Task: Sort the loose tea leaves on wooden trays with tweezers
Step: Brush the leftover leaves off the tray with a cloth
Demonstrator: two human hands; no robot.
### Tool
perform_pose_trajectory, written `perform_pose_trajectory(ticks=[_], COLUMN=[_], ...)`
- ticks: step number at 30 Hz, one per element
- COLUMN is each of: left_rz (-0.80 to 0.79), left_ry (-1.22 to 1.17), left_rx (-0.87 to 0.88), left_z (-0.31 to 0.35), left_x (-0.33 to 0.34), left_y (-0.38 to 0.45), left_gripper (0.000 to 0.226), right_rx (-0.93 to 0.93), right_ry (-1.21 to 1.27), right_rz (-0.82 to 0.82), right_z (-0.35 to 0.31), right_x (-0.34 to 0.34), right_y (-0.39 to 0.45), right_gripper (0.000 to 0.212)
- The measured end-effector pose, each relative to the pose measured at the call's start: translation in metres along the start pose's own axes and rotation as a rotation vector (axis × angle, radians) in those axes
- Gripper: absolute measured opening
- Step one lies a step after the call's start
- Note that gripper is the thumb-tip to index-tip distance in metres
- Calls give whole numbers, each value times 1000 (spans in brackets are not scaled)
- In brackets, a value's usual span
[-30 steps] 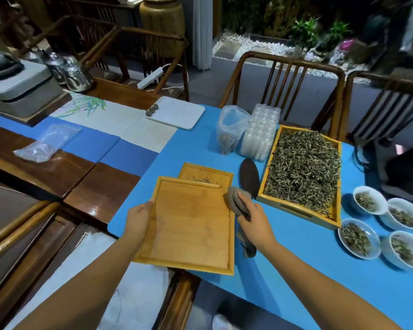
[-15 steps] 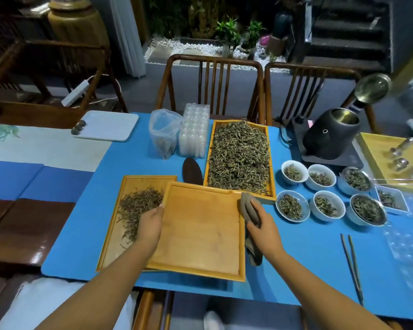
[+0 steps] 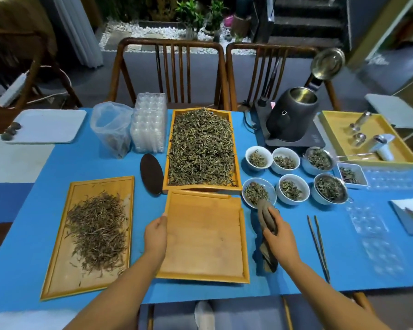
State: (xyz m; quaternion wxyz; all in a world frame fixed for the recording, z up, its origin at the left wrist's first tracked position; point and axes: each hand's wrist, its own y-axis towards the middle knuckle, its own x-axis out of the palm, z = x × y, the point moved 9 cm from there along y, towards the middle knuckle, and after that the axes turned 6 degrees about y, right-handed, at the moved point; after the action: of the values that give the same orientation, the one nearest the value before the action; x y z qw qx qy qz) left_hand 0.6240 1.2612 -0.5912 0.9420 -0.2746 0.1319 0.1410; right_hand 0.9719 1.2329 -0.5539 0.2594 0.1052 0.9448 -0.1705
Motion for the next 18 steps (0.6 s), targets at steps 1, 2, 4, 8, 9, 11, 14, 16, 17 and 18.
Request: perform_pose_trajectory(ticks=[1,2,4,8,9,11,14,16,17,18], left_rz=[-1,-3,-8,4,15,35,29,9,9,14], left_ry=[2,1,1,5,8,28,35,0,-13,-21], left_rx=[-7,-17,-35,-52,-49,-40,-32,-41,-42,-43], left_z=[-4,-9,-17,-25,-25,-25,-26,-28,-28,-28], left_x=[3,6,10,14,14,14,16,18,19,19], left_y=[1,3,4,6,6,7,6,5,5,5], left_gripper=[33,32,31,29,29,31,35,36,37,38], right_rx=[11,22,50,92,96,112,119,103,101,104], right_ry=[-7,-17,-45,-78,-86,-104,-139,-140,-143,-157], right_rz=[14,26,52,76,78,83,80,76,78,81], right_z=[7,14,27,46,49,55,61,62,63,64], right_x=[-4,-9,-15,-24,-26,-29,-31,-32,-32,-33], right_y=[1,2,4,6,6,6,8,9,10,11], right_gripper=[62,62,60,58,58,58,58,58,58,57])
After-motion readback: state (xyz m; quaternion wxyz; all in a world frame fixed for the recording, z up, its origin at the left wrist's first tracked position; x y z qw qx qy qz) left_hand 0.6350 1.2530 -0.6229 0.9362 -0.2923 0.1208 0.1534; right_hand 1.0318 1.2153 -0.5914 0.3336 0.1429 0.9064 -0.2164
